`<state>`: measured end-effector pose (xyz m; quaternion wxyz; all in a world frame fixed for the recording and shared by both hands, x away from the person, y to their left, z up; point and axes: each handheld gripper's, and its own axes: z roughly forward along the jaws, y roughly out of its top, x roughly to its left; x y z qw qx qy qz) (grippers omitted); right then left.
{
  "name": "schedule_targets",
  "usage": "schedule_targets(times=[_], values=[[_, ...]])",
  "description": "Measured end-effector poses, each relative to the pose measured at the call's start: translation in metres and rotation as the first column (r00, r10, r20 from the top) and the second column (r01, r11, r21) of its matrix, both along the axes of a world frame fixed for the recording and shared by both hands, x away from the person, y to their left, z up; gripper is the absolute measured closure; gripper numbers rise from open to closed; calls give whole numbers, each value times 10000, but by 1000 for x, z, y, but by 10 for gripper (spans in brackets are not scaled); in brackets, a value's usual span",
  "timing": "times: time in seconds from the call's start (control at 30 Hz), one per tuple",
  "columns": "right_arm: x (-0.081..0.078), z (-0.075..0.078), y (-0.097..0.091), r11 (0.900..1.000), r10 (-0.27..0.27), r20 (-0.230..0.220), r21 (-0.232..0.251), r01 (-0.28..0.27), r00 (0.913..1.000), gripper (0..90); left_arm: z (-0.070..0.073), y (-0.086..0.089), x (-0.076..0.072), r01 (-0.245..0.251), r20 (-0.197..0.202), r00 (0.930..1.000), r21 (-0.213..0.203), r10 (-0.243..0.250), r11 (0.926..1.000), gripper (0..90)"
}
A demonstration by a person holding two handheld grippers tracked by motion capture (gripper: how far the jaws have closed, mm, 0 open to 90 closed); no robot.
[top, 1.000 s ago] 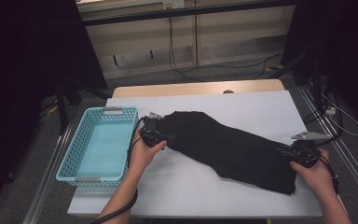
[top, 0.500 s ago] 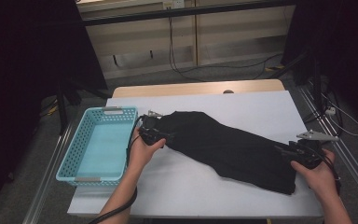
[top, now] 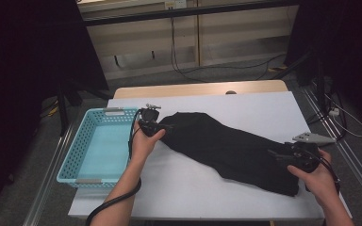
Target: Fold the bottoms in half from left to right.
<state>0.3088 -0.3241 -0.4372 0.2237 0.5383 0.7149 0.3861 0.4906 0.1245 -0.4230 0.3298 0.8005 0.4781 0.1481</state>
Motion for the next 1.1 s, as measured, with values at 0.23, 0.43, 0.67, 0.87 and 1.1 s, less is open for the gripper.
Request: schedule_targets(times=[0.23,0.43,0.67,0.87,1.1], values=[[-3,2,1,9999,96,74,33,-96,9999,232,-4,4,-1,-187,-222,9996,186,191,9997,132],[-3,2,2,9999,112,43,11,-112,9999,225,-7,7,-5,-303,-199,9993,332,309,9990,135],[-2,3,10,9994,350,66,51,-351,9994,221,-15,5,-9,-385,-147,9991,750,397,9964,127],[-2,3,13,9989,467,60,62,-467,9989,208,-13,5,-12,-573,-50,9983,608,577,9965,119],[-1,3,15,9983,553,44,159,-554,9985,204,-18,2,-11,-689,-224,9972,853,710,9940,108]])
